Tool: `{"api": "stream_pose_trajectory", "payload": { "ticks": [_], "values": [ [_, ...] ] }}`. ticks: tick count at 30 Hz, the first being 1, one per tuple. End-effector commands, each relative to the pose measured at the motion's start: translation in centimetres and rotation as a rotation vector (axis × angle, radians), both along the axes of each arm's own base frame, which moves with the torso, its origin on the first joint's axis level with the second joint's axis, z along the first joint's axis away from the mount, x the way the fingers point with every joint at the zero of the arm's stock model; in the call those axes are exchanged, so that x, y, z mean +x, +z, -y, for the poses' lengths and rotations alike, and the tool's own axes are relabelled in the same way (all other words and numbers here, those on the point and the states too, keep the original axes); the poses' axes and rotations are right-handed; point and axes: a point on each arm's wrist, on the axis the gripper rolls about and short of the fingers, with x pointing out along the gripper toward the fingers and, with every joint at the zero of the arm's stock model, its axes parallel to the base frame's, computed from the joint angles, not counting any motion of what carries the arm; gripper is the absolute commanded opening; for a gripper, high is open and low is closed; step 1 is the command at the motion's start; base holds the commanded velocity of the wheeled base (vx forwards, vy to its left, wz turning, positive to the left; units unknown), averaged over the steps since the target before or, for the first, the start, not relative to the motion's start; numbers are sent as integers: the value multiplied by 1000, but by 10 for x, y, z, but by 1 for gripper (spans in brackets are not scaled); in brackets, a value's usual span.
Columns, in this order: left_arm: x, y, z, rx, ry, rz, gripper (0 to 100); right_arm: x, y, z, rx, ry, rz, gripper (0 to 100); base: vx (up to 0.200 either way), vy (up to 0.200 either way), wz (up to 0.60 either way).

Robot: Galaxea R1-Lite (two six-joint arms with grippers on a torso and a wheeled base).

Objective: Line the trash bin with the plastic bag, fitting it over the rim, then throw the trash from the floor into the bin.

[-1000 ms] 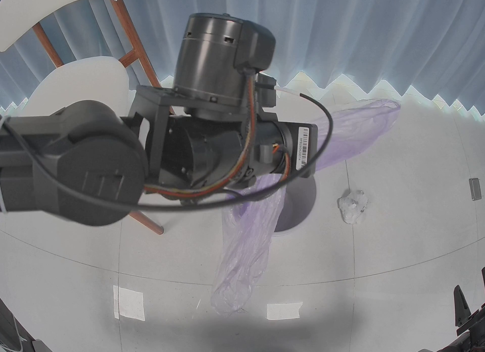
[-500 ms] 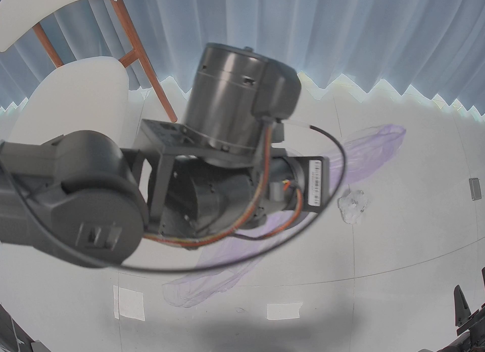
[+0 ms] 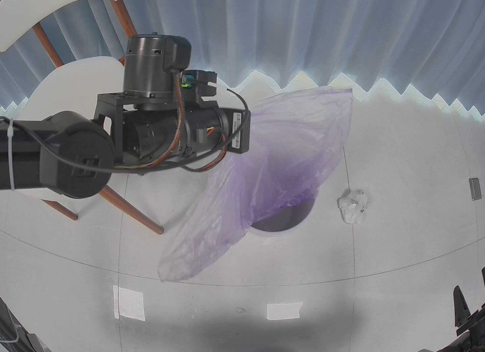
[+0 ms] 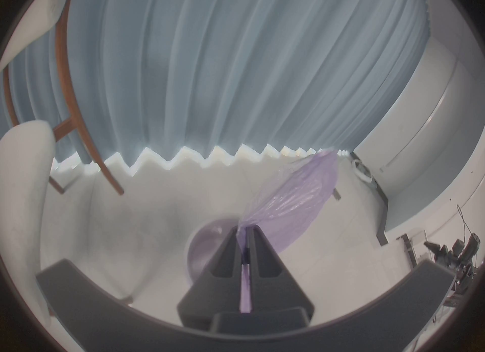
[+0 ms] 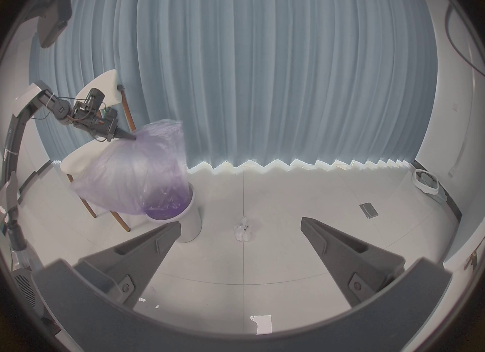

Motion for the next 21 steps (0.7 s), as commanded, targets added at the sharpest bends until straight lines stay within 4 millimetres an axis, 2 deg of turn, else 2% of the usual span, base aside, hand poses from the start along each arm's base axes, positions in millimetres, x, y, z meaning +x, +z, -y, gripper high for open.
{"api": "stream_pose_trajectory", "payload": {
  "ticks": [1, 2, 4, 7, 9, 13, 16, 17, 21],
  "values": [
    [39, -16, 15, -35, 13, 68, 0, 0, -5, 0, -16, 3, -3, 100, 0, 0, 0],
    [54, -24, 11, -21, 40, 69, 0, 0, -5, 0, -15, 2, -3, 100, 0, 0, 0],
    [65, -28, 8, 9, 49, 88, 0, 0, -5, 0, -15, 2, -3, 100, 0, 0, 0],
    [67, -16, 10, -17, 17, 133, 0, 0, -5, 0, -16, 2, -5, 100, 0, 0, 0],
    [66, -21, 17, -12, -2, 126, 0, 0, -5, 0, -15, 3, -5, 100, 0, 0, 0],
    [69, -54, 38, 36, -39, 73, 0, 0, -5, 0, -15, 3, -5, 100, 0, 0, 0],
    [72, -62, 45, 35, -47, 76, 0, 0, -5, 0, -15, 2, -5, 100, 0, 0, 0],
    [69, -70, 58, 15, -69, 86, 0, 0, -5, 0, -15, 2, -5, 100, 0, 0, 0],
    [76, -95, 66, 49, -73, 63, 0, 0, -5, 0, -15, 2, -5, 100, 0, 0, 0]
  ]
}}
